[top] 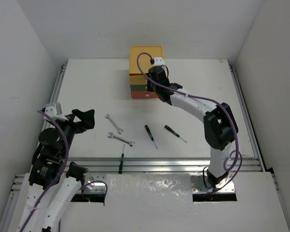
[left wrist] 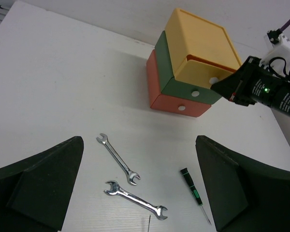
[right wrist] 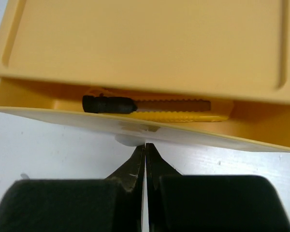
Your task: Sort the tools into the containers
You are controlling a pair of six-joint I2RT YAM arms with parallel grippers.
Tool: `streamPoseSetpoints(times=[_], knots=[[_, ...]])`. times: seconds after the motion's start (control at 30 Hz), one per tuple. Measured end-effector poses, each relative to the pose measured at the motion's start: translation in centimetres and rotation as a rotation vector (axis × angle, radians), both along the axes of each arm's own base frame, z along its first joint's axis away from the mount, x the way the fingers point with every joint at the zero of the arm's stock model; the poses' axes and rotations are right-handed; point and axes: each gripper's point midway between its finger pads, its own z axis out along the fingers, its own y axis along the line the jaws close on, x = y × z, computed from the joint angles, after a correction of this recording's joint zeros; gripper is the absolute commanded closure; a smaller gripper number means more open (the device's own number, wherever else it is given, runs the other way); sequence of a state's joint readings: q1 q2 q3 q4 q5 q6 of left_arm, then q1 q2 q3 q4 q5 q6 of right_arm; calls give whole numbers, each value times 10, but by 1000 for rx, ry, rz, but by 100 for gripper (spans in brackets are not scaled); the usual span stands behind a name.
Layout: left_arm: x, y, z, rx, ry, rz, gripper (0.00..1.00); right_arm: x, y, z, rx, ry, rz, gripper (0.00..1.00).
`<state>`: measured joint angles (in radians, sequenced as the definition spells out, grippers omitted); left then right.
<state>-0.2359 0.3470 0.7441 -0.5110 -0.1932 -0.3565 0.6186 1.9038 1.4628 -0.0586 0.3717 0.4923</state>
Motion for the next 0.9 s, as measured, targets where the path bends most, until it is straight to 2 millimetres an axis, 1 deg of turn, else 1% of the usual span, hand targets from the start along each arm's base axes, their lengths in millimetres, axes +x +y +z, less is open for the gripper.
streamPoseSetpoints(times=[0.07, 0.17, 0.27, 0.43, 0.57, 0.6, 0.63, 0.67, 0.8, 0.83, 0.87, 0.9], knots=[[0, 0, 0, 1, 0, 0, 0, 10, -3, 2, 2, -9, 1, 100], [0, 0, 0, 1, -2, -1, 0, 20, -8, 3, 1, -12, -1, 100], [-1, 0, 1, 2, -5, -1, 0, 28, -6, 4, 5, -17, 7, 100], [-1, 0, 3, 1, -12, -1, 0, 33, -1, -3, -2, -8, 32, 100], [-1, 0, 3, 1, -15, -1, 0, 32, 2, -8, -3, 3, 51, 100], [-1, 0, 3, 1, -15, -1, 0, 31, 2, -9, 2, -1, 55, 94], [-1, 0, 3, 1, -15, -1, 0, 30, 2, -10, 7, -3, 56, 72], [-1, 0, 3, 1, -15, -1, 0, 23, 2, -14, 13, -5, 61, 70], [-2, 0, 4, 0, -17, -1, 0, -17, -11, -37, 0, 47, 67, 67], [-2, 0, 4, 0, -19, -1, 0, -23, -12, -39, 1, 53, 69, 66], [-2, 0, 4, 0, -19, -1, 0, -26, -12, -40, 5, 54, 70, 61], [-2, 0, 4, 0, -19, -1, 0, -27, -9, -39, 15, 48, 72, 60]])
